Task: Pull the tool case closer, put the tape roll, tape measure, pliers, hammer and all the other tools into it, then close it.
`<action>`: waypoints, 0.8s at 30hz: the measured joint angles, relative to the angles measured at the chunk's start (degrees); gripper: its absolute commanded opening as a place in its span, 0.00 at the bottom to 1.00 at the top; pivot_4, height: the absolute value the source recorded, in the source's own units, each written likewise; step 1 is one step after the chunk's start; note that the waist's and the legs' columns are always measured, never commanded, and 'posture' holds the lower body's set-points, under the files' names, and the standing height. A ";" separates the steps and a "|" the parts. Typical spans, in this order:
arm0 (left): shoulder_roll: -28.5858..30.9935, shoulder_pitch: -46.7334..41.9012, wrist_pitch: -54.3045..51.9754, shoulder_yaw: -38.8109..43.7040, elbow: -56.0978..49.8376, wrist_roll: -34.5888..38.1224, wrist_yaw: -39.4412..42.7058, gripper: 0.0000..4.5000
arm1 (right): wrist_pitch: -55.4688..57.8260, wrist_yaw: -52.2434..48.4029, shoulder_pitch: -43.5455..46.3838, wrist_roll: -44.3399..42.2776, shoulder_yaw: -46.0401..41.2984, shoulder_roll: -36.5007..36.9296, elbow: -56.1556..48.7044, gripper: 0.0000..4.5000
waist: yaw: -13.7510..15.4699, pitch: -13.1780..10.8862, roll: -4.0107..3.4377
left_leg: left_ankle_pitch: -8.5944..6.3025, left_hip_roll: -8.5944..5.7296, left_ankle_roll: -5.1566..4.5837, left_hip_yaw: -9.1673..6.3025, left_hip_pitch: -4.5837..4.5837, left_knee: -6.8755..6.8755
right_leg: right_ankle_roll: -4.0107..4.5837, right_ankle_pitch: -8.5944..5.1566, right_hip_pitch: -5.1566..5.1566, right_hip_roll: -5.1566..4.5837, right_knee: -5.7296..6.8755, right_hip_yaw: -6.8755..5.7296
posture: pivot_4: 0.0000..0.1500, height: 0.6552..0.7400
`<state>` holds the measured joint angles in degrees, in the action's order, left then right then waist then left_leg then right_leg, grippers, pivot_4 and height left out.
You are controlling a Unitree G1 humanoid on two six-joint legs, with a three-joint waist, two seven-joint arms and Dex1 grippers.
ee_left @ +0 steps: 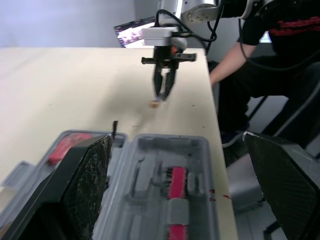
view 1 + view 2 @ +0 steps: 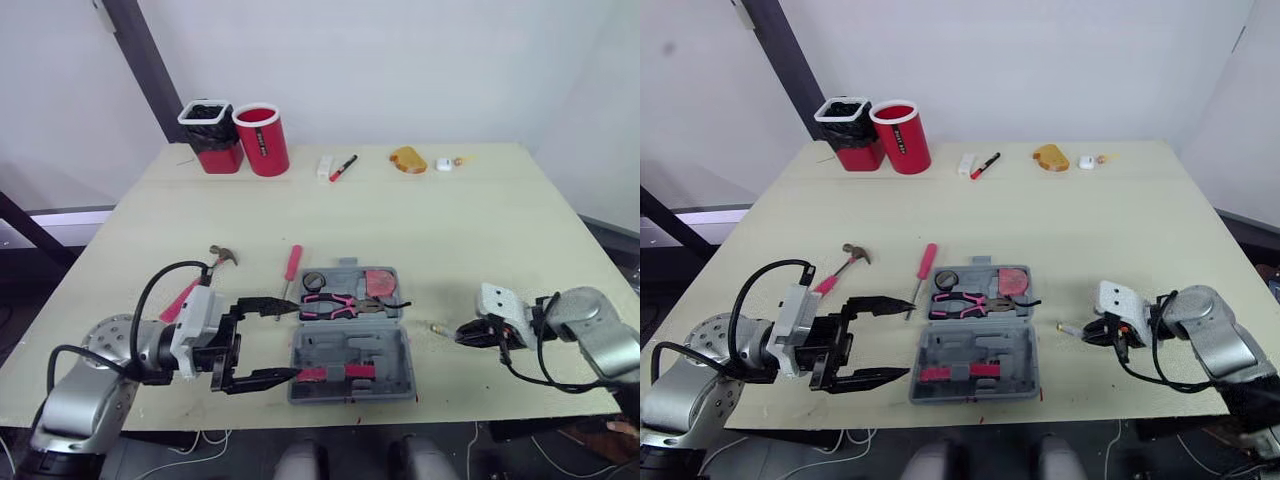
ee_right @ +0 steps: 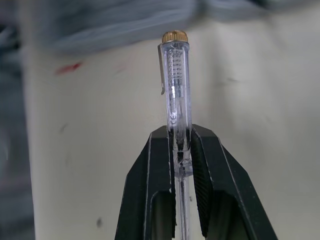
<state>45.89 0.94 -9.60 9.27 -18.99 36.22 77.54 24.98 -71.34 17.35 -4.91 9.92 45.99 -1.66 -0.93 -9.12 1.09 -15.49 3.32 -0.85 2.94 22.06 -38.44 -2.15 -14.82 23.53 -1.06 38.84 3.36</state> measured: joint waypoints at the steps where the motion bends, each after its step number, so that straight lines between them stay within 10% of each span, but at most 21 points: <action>1: -0.01 -1.70 -0.05 -0.82 0.89 -0.01 0.68 1.00 | 13.32 5.61 -1.37 -1.40 -2.46 -2.94 -5.76 0.01 | -0.04 0.01 0.02 | 0.00 0.00 0.00 -0.02 0.01 -0.01 | 0.00 0.00 0.00 0.03 0.01 -0.01 | 1.00 1.00; 6: -0.06 -4.64 -0.03 -2.00 2.80 -0.07 2.39 1.00 | 45.02 22.33 -1.98 -0.61 -4.33 -10.71 -17.38 0.01 | 0.04 0.02 0.03 | 0.00 -0.01 0.00 -0.10 0.31 0.00 | -0.01 0.00 0.20 0.02 -0.07 -0.10 | 1.00 1.00; 15: -0.41 -6.31 -0.01 -3.17 4.28 -0.12 3.72 1.00 | 57.32 42.05 -3.99 1.47 -11.28 -26.87 -22.45 0.01 | -0.07 0.08 0.13 | 0.00 -0.01 0.00 -0.18 0.73 -0.02 | -0.02 0.00 0.57 0.03 -0.06 -0.19 | 1.00 1.00; 24: -0.53 -6.60 0.03 -3.21 4.55 -0.19 3.94 1.00 | 45.10 44.74 -10.88 -1.97 -12.61 -26.66 -23.83 0.98 | 0.08 0.17 0.28 | 0.00 -0.02 0.00 -0.19 0.71 -0.04 | -0.04 0.00 0.50 0.00 -0.12 -0.21 | 1.00 1.00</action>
<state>45.35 -5.66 -9.57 6.05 -14.45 36.03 81.48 70.08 -26.60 6.47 -6.88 -2.70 19.33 -25.49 -0.85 -8.96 1.37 -15.49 3.30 -0.85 2.75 22.77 -38.48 -2.20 -14.82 24.03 -1.06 38.72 3.15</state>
